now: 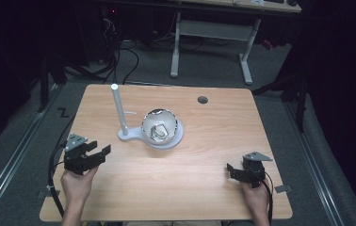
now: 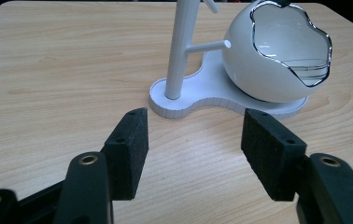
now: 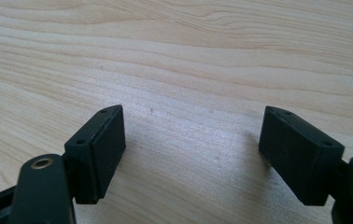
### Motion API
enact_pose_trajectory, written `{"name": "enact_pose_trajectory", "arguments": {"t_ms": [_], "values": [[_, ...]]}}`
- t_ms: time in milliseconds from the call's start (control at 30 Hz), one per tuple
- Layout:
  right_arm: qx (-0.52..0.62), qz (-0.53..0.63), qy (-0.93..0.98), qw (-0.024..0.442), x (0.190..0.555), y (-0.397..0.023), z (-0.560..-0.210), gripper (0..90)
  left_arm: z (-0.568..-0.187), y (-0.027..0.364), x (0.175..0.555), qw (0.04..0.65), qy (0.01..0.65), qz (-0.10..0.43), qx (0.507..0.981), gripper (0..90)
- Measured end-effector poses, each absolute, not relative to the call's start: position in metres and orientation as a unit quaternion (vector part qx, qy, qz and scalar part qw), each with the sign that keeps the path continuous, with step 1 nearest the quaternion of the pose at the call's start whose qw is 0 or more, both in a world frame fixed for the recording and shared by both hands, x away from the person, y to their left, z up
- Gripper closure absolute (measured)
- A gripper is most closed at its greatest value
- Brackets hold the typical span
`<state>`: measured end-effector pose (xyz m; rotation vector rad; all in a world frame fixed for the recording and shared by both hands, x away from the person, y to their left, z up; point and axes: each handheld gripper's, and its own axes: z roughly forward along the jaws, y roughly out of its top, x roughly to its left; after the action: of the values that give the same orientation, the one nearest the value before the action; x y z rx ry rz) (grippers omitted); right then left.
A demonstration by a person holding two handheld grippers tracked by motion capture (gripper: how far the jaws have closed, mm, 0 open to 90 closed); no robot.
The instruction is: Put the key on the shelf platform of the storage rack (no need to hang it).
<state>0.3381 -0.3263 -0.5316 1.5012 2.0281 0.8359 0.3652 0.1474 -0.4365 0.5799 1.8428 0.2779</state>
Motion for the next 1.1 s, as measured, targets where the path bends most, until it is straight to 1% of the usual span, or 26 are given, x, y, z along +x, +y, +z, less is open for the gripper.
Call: {"name": "enact_pose_trajectory", "arguments": {"t_ms": [200, 233, 300, 400, 467, 533, 600, 633, 700, 767, 900, 1100], "values": [[0.548, 0.305, 0.741, 0.239, 0.338, -0.326, -0.532, 23.2, -0.442, 0.147, 0.364, 0.557, 0.784, 0.116, 0.248, 41.7], [0.548, 0.305, 0.741, 0.239, 0.338, -0.326, -0.532, 23.2, -0.443, 0.146, 0.364, 0.552, 0.79, 0.113, 0.242, 41.7], [0.548, 0.305, 0.741, 0.239, 0.338, -0.326, -0.532, 23.2, -0.445, 0.146, 0.364, 0.552, 0.788, 0.113, 0.246, 41.7], [0.548, 0.305, 0.741, 0.239, 0.338, -0.326, -0.532, 23.2, -0.447, 0.145, 0.364, 0.549, 0.793, 0.112, 0.24, 41.7], [0.548, 0.305, 0.741, 0.239, 0.338, -0.326, -0.532, 23.2, -0.449, 0.146, 0.363, 0.55, 0.79, 0.113, 0.248, 41.6], [0.548, 0.305, 0.741, 0.24, 0.338, -0.326, -0.532, 23.2, -0.45, 0.145, 0.364, 0.545, 0.796, 0.11, 0.239, 41.6], [0.548, 0.305, 0.741, 0.239, 0.338, -0.326, -0.532, 23.2, -0.453, 0.146, 0.363, 0.547, 0.792, 0.111, 0.248, 41.6], [0.548, 0.305, 0.741, 0.239, 0.338, -0.326, -0.532, 23.2, -0.453, 0.145, 0.363, 0.543, 0.798, 0.108, 0.24, 41.6], [0.548, 0.305, 0.741, 0.239, 0.338, -0.326, -0.532, 23.2, -0.455, 0.146, 0.363, 0.544, 0.796, 0.107, 0.243, 41.6], [0.548, 0.305, 0.741, 0.239, 0.338, -0.326, -0.532, 23.2, -0.456, 0.145, 0.363, 0.54, 0.801, 0.104, 0.236, 41.6], [0.549, 0.305, 0.741, 0.239, 0.338, -0.326, -0.532, 23.2, -0.461, 0.144, 0.362, 0.54, 0.798, 0.102, 0.246, 41.6], [0.548, 0.305, 0.741, 0.239, 0.338, -0.326, -0.532, 23.2, -0.464, 0.141, 0.363, 0.534, 0.807, 0.093, 0.235, 41.5]]}}
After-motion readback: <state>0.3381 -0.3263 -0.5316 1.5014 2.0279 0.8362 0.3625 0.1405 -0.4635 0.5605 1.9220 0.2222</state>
